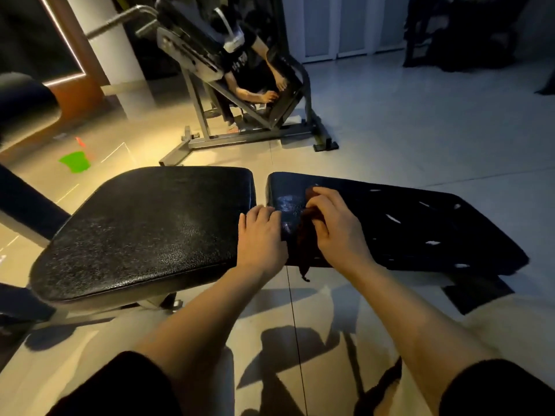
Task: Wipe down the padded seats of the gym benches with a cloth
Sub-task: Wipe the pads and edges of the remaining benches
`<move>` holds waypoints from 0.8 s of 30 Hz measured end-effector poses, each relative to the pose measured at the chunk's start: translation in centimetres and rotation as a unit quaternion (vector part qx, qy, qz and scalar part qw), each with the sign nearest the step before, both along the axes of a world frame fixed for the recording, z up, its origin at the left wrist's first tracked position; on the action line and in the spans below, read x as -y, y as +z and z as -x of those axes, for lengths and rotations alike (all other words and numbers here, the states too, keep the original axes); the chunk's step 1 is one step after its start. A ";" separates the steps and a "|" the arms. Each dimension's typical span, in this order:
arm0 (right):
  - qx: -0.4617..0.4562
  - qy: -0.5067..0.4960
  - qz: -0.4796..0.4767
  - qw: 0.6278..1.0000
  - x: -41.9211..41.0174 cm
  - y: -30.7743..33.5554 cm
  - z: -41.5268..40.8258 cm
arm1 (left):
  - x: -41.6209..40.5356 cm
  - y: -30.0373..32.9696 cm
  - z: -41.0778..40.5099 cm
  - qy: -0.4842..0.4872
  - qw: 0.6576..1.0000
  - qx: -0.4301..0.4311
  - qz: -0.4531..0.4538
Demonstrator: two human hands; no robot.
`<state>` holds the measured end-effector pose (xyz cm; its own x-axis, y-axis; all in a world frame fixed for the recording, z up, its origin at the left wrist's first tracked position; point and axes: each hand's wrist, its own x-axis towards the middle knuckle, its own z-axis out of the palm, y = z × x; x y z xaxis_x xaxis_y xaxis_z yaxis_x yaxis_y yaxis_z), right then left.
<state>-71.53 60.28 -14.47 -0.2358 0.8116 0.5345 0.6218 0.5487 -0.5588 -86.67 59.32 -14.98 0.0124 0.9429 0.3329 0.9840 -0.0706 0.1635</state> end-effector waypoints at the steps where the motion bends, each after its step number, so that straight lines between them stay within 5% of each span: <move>1: 0.000 0.008 0.016 1.000 -0.6 -0.2 0.7 | -0.6 0.0 0.8 -0.007 1.000 -0.013 0.014; 6: 0.038 0.038 0.194 0.980 -3.6 -3.5 4.2 | -2.6 -0.8 3.4 -0.076 0.993 -0.046 0.074; 13: 0.159 0.038 0.156 0.974 -7.7 -5.2 5.7 | -5.1 -0.7 5.0 -0.132 0.983 -0.037 0.122; 20: 0.178 -0.115 0.283 0.935 -11.8 -5.5 0.6 | -6.3 -0.5 6.1 -0.160 0.972 -0.055 0.165; 24: 0.174 -0.034 0.233 0.956 -8.6 -4.1 3.1 | -6.2 -0.4 5.9 -0.167 0.977 -0.030 0.132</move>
<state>-74.60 68.87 -18.61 -0.2708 0.9626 0.0094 0.8399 0.2411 -0.4862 -92.55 65.47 -15.38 0.3467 0.9355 0.0689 0.9213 -0.3534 0.1624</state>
